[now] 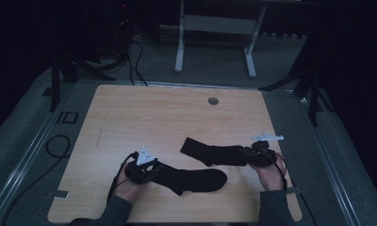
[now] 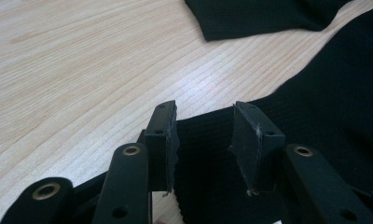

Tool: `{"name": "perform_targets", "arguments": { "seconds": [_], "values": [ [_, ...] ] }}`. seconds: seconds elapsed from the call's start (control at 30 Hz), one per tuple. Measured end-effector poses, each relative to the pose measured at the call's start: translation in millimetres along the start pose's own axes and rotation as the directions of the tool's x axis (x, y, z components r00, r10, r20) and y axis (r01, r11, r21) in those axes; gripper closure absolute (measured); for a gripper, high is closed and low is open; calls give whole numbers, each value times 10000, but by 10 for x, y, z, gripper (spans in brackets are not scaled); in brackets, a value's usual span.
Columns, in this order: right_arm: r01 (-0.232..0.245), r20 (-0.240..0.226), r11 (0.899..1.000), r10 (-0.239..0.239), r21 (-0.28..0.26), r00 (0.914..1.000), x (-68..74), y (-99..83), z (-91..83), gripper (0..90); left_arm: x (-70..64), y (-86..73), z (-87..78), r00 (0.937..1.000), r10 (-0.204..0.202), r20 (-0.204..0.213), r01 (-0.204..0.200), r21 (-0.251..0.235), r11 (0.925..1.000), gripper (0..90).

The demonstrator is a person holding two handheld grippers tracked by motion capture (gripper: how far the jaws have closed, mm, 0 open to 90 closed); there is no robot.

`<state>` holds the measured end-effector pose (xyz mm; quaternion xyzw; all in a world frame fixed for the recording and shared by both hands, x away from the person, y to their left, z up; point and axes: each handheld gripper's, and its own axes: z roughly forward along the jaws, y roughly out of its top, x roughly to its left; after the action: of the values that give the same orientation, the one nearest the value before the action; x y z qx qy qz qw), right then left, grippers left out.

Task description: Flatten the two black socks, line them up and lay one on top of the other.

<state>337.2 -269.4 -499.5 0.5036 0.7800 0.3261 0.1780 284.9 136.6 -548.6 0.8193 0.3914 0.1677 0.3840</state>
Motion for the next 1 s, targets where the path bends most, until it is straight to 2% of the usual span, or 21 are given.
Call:
{"name": "perform_targets", "arguments": {
  "seconds": [0.1, 0.2, 0.33, 0.5, 0.6, 0.7, 0.8, 0.83, 0.87, 0.9, 0.93, 0.97, 1.0],
  "values": [
    [69, -264, 9997, -75, -225, 9996, 40, 26, -1, 636, -2, 0, 7, 10000, -2, -10, 2, 47, 10000, 605],
    [601, -567, 9978, -616, -271, 9965, 158, 84, 48, 607, -2, 0, 14, 10000, -35, -4, 35, 65, 10000, 600],
    [1246, -858, 9916, -1272, -359, 9882, 317, 180, 104, 590, 7, -2, 13, 10000, -78, -1, 78, 68, 9999, 594],
    [1539, -1108, 9873, -1573, -386, 9813, 416, 257, 170, 593, 10, -3, 23, 10000, -94, 18, 93, 121, 9999, 591],
    [1781, -1275, 9838, -1794, -216, 9755, 481, 295, 236, 582, 4, -2, 29, 10000, -52, 46, 51, 166, 9998, 592],
    [1886, -1767, 9819, -1888, -184, 9660, 533, 354, 297, 562, -1, -1, 40, 10000, -58, 47, 58, 139, 9999, 592],
    [2481, -1797, 9687, -2453, -70, 9527, 614, 414, 376, 551, -3, 0, 44, 10000, -67, 61, 66, 145, 9999, 587],
    [2481, -1797, 9687, -2453, -70, 9527, 614, 414, 376, 551, -3, 0, 44, 10000, -67, 61, 66, 145, 9999, 586],
    [2742, -1919, 9617, -2689, 10, 9438, 677, 457, 438, 551, -1, 0, 45, 9999, -82, 60, 81, 158, 9998, 585],
    [2742, -1919, 9617, -2689, 10, 9438, 677, 457, 438, 551, -1, 0, 45, 9999, -82, 60, 81, 158, 9998, 585],
    [2837, -1911, 9589, -2779, 27, 9414, 695, 471, 460, 551, -1, 0, 45, 9999, -82, 60, 81, 158, 9998, 585],
    [3035, -1960, 9528, -2960, 84, 9348, 755, 518, 534, 551, 3, 2, 44, 9999, -100, 76, 99, 160, 9998, 585],
    [3035, -1960, 9528, -2960, 84, 9348, 755, 518, 534, 551, 5, 3, 43, 9999, -84, 71, 83, 155, 9998, 585]
  ]
}}
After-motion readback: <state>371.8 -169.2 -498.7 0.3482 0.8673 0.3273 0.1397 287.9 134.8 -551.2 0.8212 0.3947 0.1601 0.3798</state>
